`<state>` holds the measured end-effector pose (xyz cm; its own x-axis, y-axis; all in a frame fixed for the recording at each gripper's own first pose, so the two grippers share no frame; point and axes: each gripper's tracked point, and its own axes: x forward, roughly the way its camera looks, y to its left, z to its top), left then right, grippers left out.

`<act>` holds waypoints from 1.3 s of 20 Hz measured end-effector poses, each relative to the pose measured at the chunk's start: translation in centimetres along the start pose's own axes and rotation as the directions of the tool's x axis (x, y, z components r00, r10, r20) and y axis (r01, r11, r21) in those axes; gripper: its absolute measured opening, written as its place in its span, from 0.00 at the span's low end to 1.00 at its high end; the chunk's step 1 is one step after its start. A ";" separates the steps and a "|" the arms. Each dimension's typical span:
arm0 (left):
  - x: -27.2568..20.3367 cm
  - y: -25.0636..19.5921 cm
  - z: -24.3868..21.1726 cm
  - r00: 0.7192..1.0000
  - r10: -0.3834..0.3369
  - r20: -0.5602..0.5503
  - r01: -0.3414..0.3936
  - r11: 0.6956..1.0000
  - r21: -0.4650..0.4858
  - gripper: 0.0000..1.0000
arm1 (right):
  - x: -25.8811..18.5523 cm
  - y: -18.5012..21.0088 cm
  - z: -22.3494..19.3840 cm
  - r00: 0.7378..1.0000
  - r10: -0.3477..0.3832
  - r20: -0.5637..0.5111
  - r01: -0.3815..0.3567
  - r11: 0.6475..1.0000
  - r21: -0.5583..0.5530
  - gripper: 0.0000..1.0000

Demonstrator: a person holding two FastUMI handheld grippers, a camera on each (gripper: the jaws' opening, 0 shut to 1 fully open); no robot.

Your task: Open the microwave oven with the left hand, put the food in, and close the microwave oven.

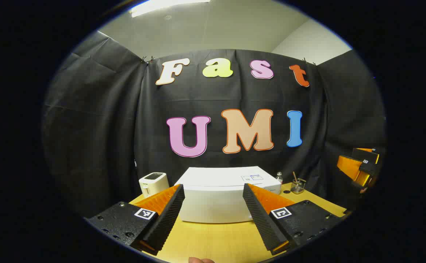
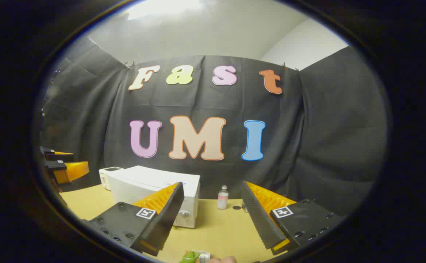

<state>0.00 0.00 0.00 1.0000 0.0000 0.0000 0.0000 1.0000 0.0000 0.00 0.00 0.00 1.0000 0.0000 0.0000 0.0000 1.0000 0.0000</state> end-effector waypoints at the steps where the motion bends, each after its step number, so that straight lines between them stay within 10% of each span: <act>1: 0.1 -0.1 -0.3 1.000 -0.004 -0.006 0.004 1.000 -0.001 0.99 | 0.1 0.0 0.1 1.000 0.000 0.002 0.000 1.000 -0.001 0.99; 26: 2.5 -1.8 -1.6 0.998 -0.038 -0.057 0.041 0.998 0.048 0.99 | 0.3 -1.5 -0.1 1.000 -0.023 0.016 0.023 1.000 -0.003 0.99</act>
<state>2.50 -1.80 -1.60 0.9976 -0.0380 -0.0572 0.0408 0.9980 0.0485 0.32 -1.54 -0.07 0.9996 -0.0231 0.0158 0.0232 0.9997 -0.0034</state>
